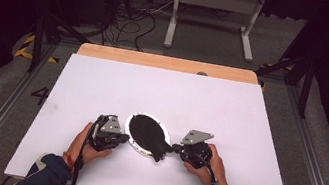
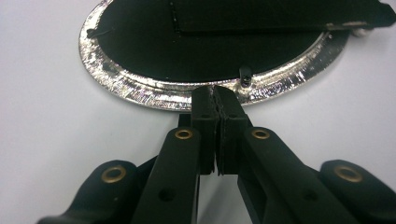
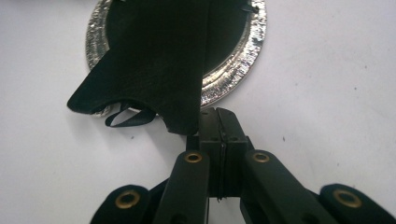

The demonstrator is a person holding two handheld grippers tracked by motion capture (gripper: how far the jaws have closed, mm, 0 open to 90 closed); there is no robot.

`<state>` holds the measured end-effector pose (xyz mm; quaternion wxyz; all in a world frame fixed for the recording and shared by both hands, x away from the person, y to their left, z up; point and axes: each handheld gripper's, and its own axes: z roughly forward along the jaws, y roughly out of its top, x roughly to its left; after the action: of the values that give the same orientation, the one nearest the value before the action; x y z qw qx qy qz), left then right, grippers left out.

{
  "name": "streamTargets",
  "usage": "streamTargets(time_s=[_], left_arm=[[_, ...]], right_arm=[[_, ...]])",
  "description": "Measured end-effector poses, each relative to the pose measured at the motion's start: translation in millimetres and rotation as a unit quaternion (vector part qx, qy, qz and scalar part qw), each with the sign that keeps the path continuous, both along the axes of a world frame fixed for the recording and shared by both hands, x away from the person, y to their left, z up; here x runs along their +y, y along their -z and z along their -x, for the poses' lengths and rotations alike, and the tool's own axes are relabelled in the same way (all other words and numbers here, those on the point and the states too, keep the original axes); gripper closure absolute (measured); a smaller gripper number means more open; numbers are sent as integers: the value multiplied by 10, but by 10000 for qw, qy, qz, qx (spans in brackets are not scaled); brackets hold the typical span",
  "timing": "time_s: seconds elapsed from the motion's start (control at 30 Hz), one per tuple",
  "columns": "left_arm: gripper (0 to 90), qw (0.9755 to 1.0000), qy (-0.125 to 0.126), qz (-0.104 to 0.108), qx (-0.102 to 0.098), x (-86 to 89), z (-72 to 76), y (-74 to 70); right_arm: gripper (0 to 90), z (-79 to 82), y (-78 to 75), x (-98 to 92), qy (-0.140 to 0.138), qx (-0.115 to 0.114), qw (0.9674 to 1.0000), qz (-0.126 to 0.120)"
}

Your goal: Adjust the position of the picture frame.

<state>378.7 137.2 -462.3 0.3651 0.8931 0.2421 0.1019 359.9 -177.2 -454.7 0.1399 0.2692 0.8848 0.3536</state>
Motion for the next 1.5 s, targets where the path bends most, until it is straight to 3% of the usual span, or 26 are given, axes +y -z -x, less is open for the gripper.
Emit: streamTargets(time_s=[0.27,0.37,0.53,0.77,1.5], left_arm=[[890,9999,90,28,57,-187,-146,-8],[896,9999,123,-76,-40,-245,-178,-17],[890,9998,140,-104,-31,-267,-148,-22],[889,9989,432,-168,-46,-337,6,-29],[900,9991,392,-118,-136,-522,-136,-21]], right_arm=[[900,127,-7,-76,25,53,10000,17],[900,169,-5,-94,51,76,10000,-11],[900,198,4,-102,75,16,10000,-24],[900,239,1,-104,56,-21,10000,31],[900,260,13,-117,76,30,9999,-59]])
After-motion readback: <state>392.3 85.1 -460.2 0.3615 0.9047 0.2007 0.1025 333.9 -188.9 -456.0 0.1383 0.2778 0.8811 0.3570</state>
